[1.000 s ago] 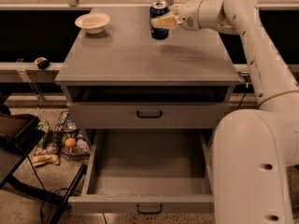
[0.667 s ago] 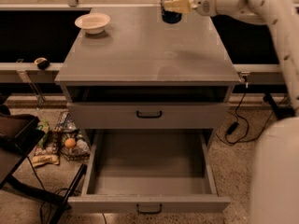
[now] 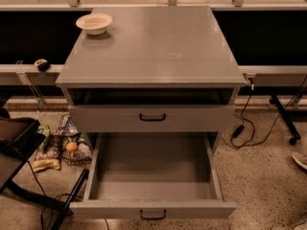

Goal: Place pepsi can into middle drawer

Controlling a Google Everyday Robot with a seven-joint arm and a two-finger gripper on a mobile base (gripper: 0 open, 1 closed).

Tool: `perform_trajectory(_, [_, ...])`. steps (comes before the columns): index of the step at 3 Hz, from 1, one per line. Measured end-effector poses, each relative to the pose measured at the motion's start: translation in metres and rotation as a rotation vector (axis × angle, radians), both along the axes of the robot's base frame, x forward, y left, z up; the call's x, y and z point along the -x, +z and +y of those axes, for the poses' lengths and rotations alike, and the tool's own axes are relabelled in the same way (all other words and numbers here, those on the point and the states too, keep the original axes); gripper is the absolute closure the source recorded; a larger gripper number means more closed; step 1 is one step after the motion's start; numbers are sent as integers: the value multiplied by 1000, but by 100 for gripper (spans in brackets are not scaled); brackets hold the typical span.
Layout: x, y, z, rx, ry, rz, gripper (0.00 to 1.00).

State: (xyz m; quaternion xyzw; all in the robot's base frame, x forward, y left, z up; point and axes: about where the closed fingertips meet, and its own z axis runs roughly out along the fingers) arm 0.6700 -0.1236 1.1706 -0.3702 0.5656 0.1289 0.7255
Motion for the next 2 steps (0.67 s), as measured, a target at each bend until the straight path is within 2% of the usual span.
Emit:
perform_trajectory(1, [50,-13,18,-46,14,26,100])
perform_trajectory(2, [75,-84,10,-82,-3,127,100])
